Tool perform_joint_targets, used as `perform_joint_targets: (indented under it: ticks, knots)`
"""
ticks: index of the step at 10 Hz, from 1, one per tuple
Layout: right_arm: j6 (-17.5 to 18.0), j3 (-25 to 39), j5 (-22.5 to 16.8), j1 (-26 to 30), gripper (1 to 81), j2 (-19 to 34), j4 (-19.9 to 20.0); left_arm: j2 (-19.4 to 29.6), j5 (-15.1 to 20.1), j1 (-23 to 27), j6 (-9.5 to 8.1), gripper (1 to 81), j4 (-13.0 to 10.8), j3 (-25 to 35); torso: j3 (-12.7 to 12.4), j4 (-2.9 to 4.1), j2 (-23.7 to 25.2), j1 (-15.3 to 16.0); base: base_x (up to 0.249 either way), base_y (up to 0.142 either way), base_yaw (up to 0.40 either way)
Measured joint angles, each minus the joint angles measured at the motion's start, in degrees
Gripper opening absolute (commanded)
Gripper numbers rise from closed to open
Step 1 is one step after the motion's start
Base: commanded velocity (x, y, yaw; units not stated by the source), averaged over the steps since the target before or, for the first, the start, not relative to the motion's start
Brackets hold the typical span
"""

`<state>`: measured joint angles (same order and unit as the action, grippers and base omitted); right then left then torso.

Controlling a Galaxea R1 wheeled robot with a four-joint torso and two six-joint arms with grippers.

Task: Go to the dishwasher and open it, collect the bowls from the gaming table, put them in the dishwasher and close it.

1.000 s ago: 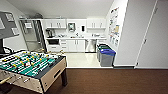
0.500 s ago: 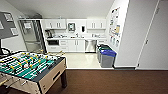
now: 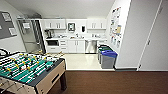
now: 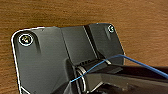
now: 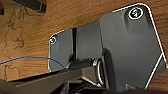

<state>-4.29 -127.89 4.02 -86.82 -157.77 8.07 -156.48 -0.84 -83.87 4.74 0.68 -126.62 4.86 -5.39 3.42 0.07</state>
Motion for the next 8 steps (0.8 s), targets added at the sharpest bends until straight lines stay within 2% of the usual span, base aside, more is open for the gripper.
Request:
perform_joint_targets:
  ticks: [8]
  knots:
    - [0.0, 1.8, 1.6, -0.2, 81.1, 0.5, 0.0, 0.0, -0.1, 0.4, 0.02, 81.1, 0.0, 0.2, 0.0, 0.00, 0.0, 0.0, 0.140, 0.000, 0.000]
